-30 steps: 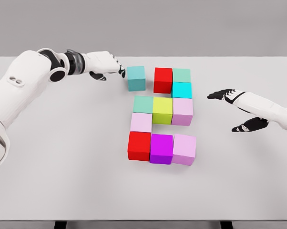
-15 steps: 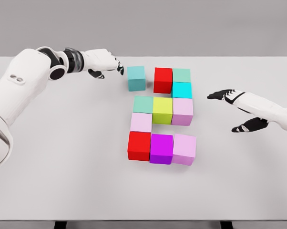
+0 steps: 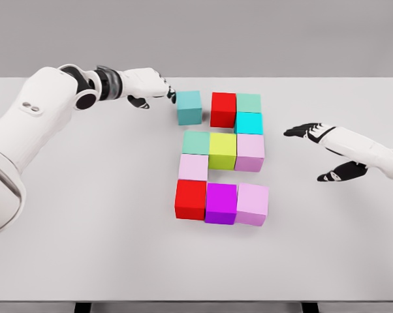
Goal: Assemble the squares on the desktop into the number 2
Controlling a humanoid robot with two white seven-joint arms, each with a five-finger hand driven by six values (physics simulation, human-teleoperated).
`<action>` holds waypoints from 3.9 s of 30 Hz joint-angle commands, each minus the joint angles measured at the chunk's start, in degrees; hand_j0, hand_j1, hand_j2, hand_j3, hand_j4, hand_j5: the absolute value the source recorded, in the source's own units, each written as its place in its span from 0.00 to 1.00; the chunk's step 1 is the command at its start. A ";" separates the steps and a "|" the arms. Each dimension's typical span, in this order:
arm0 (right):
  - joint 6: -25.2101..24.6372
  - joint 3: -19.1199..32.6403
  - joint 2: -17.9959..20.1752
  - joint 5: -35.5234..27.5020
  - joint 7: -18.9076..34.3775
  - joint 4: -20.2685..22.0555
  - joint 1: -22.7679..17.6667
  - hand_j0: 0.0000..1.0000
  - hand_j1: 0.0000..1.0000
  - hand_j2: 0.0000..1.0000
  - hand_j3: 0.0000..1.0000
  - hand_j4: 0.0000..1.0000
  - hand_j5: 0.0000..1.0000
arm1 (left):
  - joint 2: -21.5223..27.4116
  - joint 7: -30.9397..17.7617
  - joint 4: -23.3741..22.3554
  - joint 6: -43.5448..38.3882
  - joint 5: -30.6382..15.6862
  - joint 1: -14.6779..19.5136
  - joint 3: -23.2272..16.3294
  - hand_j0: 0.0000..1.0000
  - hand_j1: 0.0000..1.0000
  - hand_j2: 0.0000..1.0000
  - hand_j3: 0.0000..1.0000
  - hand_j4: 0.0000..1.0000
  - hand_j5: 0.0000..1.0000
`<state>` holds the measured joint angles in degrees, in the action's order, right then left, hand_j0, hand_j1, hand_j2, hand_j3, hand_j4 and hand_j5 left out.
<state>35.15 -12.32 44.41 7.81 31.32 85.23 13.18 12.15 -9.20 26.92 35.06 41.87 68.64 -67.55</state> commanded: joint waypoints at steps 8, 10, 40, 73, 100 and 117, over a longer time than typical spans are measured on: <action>-0.15 0.02 0.06 -0.52 -0.12 0.03 -0.09 1.00 1.00 1.00 1.00 1.00 1.00 | -1.16 -1.09 -0.11 -0.06 -0.21 0.00 1.10 0.74 0.74 0.74 0.74 0.74 0.74; -0.15 0.02 0.06 -0.52 -0.12 0.03 -0.09 1.00 1.00 1.00 1.00 1.00 1.00 | -1.16 -1.09 -0.02 -0.06 -0.21 -0.09 1.19 0.74 0.74 0.74 0.74 0.74 0.74; -0.15 0.02 0.06 -0.52 -0.21 0.03 -0.09 1.00 1.00 1.00 1.00 1.00 1.00 | -1.33 -1.88 1.03 -0.06 -0.65 -0.79 1.54 0.74 0.74 0.74 0.74 0.74 0.74; -0.15 0.02 0.06 -0.52 -0.21 0.03 -0.09 1.00 1.00 1.00 1.00 1.00 1.00 | -1.33 -1.97 1.38 -0.06 -0.56 -0.97 1.81 0.75 0.75 0.75 0.75 0.75 0.75; -0.15 2.39 -0.02 -0.69 -0.21 0.29 -1.76 1.00 1.00 1.00 1.00 1.00 1.00 | -1.25 -1.97 1.47 -0.06 -0.74 -1.14 1.89 0.75 0.75 0.75 0.75 0.75 0.75; -0.15 2.48 -0.02 -0.69 -0.21 0.55 -2.02 1.00 1.00 1.00 1.00 1.00 1.00 | 19.40 -1.79 1.47 -0.06 -1.53 -0.53 5.76 1.00 1.00 1.00 1.00 1.00 1.00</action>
<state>35.15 -9.85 44.33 7.58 31.19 85.64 10.99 28.21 -11.02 28.41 35.07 40.62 68.03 -62.27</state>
